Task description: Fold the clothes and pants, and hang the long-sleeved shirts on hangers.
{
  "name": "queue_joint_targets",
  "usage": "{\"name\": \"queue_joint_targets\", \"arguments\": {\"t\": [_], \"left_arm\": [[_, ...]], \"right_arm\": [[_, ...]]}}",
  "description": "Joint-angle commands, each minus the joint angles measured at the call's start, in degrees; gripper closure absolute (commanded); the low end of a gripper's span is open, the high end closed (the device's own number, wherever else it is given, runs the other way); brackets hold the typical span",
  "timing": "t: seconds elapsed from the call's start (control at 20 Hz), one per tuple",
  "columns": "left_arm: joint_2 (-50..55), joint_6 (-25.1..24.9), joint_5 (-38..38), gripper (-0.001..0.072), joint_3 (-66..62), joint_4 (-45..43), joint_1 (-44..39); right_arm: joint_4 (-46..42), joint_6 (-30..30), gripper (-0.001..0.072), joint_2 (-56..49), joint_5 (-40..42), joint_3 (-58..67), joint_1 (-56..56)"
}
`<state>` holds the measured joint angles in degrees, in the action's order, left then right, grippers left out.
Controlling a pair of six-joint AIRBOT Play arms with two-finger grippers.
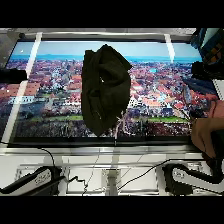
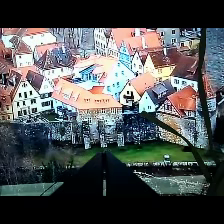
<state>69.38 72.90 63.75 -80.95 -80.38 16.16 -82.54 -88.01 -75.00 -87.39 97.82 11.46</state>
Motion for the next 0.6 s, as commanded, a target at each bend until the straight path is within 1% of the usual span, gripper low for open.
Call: {"name": "queue_joint_targets", "arguments": {"t": [0.0,0.55], "left_arm": [[0.0,0.0,0.0,0.0684,0.0,0.0,0.0],[0.0,0.0,0.0,0.0684,0.0,0.0,0.0]], "right_arm": [[0.0,0.0,0.0679,0.0,0.0,0.0,0.0],[0.1,0.0,0.0679,0.0,0.4,0.0,-0.1]]}}
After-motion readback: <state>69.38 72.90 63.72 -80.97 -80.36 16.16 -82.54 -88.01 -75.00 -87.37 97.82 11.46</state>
